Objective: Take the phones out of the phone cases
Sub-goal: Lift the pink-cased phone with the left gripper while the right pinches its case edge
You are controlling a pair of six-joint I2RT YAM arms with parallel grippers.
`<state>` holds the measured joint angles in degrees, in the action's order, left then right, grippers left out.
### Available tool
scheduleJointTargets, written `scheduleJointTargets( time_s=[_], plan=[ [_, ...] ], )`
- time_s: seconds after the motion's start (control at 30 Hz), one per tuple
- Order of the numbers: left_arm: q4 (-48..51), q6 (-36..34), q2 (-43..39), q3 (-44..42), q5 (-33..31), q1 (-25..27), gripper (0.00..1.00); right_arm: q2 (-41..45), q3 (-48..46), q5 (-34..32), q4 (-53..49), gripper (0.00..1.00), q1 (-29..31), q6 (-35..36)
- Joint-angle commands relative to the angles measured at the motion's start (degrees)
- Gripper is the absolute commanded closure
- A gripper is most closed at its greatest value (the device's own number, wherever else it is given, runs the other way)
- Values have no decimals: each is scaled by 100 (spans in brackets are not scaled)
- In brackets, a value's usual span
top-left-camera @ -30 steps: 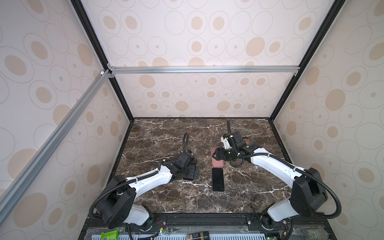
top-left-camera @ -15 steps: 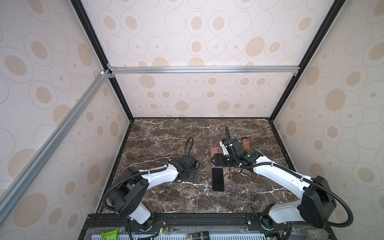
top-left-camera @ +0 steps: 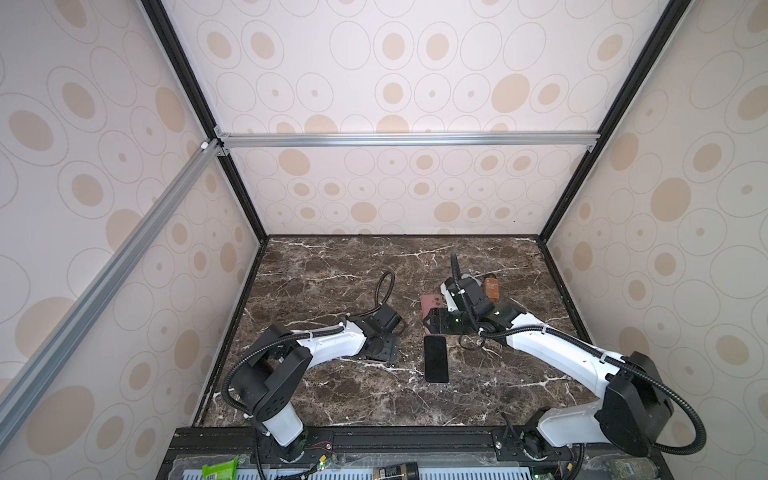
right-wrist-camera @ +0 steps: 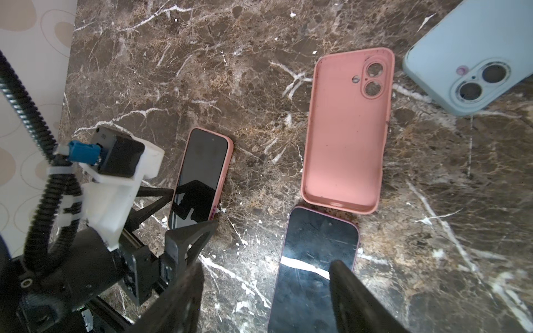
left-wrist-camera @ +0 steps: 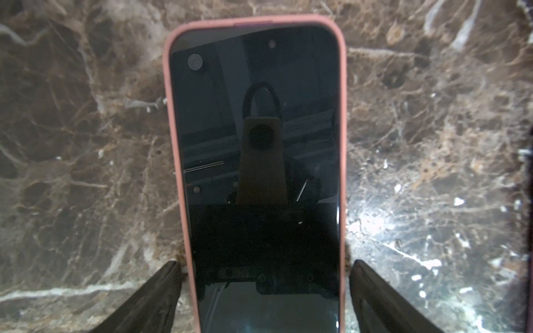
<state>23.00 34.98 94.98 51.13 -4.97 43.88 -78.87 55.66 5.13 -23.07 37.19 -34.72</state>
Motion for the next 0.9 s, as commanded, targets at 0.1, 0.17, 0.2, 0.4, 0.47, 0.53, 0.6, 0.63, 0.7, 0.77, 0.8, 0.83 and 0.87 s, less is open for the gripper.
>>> scheduleJointTargets(
  time_s=[0.1,0.17,0.2,0.4,0.47,0.53,0.6,0.63,0.7,0.77,0.8,0.83,0.87],
  plan=[
    [472,220,227,214,-248,134,15,169,-116,-229,21,29,24,-175],
    [507,262,256,211,-280,169,17,179,-141,-279,22,29,23,-217],
    [530,279,279,198,-314,189,17,179,-151,-300,30,29,23,-241],
    [585,355,337,156,-433,233,22,178,-175,-410,22,29,18,-386],
    [575,370,321,144,-443,235,24,209,-187,-498,-5,30,12,-559],
    [565,386,291,140,-442,235,25,245,-239,-560,40,30,10,-719],
    [550,383,247,138,-435,231,26,276,-317,-508,196,30,-29,-871],
    [535,378,217,125,-417,226,26,285,-361,-440,308,30,-35,-944],
    [389,363,89,78,-267,205,28,244,-497,-79,717,30,-95,-1109],
    [108,352,-111,-69,58,113,30,120,-640,517,1307,31,-190,-1388],
    [-100,360,-236,-181,321,53,30,0,-736,945,1757,31,-261,-1580],
    [-291,389,-353,-278,533,0,30,-120,-781,1284,2078,31,-303,-1725],
    [-517,405,-480,-397,808,-70,31,-268,-775,1590,2349,32,-333,-1829]
  ],
)
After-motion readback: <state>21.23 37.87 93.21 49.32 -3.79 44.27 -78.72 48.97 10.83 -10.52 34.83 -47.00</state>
